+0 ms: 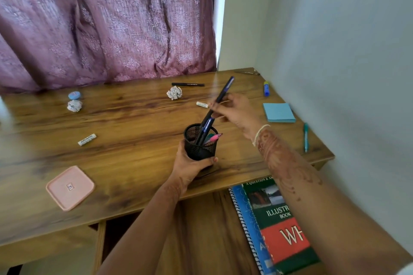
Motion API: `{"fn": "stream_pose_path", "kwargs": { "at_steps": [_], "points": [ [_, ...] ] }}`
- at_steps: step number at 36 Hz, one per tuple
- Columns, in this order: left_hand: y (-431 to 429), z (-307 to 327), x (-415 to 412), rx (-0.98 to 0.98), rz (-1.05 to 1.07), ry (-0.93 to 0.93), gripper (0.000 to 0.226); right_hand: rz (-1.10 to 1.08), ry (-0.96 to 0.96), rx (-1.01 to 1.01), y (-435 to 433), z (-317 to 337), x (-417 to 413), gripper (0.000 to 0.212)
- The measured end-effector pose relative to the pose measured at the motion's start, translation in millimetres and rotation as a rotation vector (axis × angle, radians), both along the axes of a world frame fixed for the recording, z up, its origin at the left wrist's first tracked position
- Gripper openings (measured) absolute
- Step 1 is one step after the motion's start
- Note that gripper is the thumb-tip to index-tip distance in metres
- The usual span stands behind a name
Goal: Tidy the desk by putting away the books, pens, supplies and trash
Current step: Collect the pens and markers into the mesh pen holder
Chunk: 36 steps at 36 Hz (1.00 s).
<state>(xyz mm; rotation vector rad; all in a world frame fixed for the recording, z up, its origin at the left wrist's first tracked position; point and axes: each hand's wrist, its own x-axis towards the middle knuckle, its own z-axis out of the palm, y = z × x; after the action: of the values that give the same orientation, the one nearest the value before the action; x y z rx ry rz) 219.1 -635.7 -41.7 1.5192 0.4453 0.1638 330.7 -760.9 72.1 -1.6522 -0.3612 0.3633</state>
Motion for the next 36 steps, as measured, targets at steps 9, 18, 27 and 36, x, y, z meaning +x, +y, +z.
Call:
{"fn": "stream_pose_path", "kwargs": {
  "at_steps": [9, 18, 27, 36],
  "points": [
    [0, 4, -2, -0.057, -0.015, 0.000, 0.090, 0.086, -0.156, -0.236, 14, -9, -13, 0.035],
    [-1, 6, -4, -0.098, -0.017, 0.014, 0.092, 0.028, -0.114, -0.131, 13, -8, -18, 0.026],
    [-10, 13, 3, -0.154, 0.008, -0.001, 0.099, -0.153, -0.023, -0.104, -9, -27, -10, 0.010],
    [-51, 14, 23, -0.114, -0.140, -0.037, 0.103, -0.206, 0.092, -0.092, -51, -33, -8, 0.011]
  ]
}}
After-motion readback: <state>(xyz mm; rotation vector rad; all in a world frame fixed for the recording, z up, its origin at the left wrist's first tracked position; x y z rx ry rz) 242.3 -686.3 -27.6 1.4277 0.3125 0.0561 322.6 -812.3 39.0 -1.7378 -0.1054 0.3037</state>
